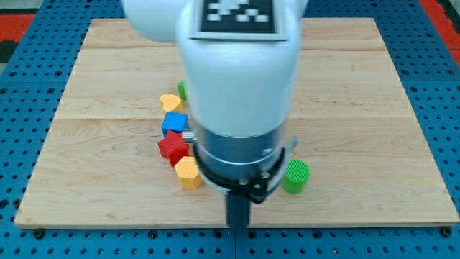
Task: Point at the green star
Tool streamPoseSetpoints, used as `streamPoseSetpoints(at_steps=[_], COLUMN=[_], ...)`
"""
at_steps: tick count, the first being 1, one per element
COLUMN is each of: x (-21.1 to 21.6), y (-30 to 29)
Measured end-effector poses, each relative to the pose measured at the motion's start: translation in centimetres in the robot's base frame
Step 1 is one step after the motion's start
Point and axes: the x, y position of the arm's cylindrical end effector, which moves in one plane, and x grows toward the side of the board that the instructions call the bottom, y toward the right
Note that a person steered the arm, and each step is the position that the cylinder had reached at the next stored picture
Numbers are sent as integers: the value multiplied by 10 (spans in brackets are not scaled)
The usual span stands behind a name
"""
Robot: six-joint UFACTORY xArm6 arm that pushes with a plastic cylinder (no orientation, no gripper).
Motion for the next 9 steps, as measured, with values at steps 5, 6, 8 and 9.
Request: streamPoseSetpoints(at_steps=[5,6,8,9], x=[-219,-280,-270,-274], y=[97,-6,-77,-77])
